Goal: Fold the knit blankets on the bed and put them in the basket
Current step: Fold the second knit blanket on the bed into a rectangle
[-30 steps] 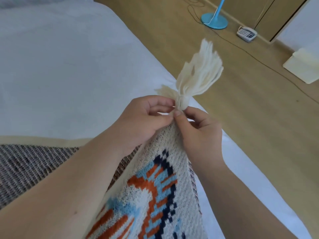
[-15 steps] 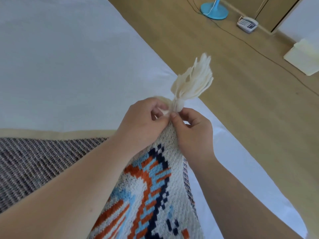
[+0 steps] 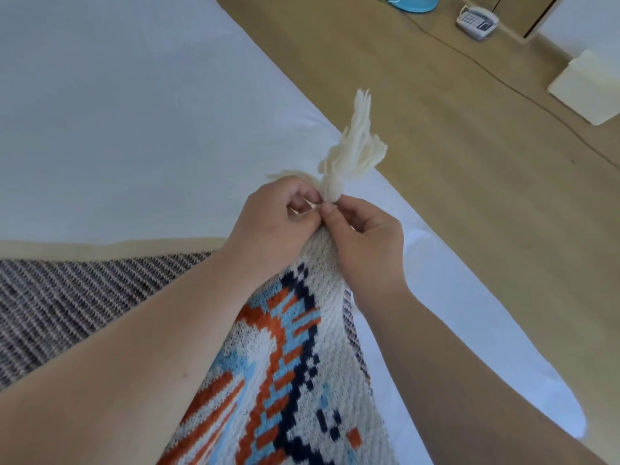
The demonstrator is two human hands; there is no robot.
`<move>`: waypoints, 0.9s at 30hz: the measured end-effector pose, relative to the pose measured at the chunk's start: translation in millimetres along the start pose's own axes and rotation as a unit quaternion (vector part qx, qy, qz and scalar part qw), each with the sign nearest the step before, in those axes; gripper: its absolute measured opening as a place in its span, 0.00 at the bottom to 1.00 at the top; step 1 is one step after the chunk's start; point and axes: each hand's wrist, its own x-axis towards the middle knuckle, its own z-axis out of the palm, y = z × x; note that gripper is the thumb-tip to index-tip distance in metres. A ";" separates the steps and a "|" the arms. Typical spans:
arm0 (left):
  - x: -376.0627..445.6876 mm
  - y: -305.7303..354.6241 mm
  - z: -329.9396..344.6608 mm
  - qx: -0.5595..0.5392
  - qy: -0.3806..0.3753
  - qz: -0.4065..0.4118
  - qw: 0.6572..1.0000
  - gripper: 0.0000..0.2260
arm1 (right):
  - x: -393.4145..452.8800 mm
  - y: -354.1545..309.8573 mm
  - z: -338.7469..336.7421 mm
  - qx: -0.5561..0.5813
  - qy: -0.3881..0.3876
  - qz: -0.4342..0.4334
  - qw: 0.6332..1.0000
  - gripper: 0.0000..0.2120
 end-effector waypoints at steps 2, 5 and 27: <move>-1.5 -3.3 3.1 0.001 0.017 0.007 1.000 0.03 | 1.5 0.4 2.4 0.022 0.036 0.019 0.999 0.03; 2.6 4.6 6.0 0.009 0.052 0.035 0.998 0.07 | 7.2 -4.1 5.8 0.041 0.077 0.019 0.996 0.05; -145.4 -53.4 39.5 0.434 -0.165 0.120 0.878 0.33 | -106.3 56.2 -39.5 -0.237 -0.044 0.041 0.970 0.16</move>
